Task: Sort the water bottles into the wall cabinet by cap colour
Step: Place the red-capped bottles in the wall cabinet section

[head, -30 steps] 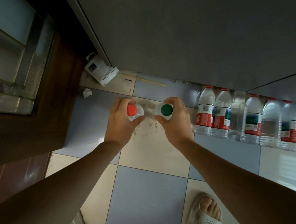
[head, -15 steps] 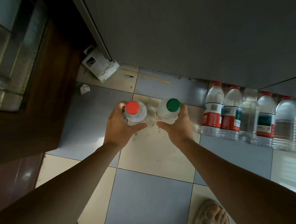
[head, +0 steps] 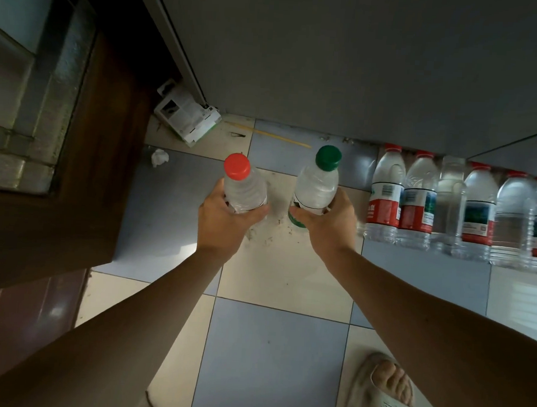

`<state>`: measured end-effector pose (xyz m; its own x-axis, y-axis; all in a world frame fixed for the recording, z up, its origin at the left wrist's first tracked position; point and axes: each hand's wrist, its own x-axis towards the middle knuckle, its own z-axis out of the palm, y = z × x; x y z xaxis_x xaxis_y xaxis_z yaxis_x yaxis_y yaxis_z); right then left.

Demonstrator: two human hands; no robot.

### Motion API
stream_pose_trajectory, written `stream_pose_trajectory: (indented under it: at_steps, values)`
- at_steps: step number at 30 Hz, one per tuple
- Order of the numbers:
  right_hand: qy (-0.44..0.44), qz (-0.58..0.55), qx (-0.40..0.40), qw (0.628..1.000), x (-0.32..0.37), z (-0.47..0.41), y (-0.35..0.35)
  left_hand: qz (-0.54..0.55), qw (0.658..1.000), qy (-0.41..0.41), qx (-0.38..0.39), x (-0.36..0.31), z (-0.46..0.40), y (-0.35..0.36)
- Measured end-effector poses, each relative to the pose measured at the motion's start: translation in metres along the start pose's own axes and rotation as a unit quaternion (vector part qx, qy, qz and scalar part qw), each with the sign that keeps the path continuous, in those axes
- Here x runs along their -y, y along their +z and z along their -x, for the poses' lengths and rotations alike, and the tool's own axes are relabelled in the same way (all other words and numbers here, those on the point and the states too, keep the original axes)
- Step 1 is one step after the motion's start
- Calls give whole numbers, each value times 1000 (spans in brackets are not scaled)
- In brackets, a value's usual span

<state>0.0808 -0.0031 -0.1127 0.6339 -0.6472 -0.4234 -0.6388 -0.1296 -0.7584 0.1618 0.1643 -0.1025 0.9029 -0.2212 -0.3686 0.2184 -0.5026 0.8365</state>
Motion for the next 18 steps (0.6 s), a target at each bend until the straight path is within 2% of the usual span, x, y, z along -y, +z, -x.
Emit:
stream_pose_trajectory:
  at_steps: [5,9,15,18]
  values:
    - [-13,3,10,1000,37,25,-34,3,1000,7,30,-46,19,-26]
    - [-42,8,30,999,93,50,-67,1,998,28,50,-106,37,-55]
    - [-84,-2,69,994,207,97,-140,20,996,83,39,-228,81,-103]
    - [-121,4,62,991,277,127,-186,26,992,115,47,-307,102,-137]
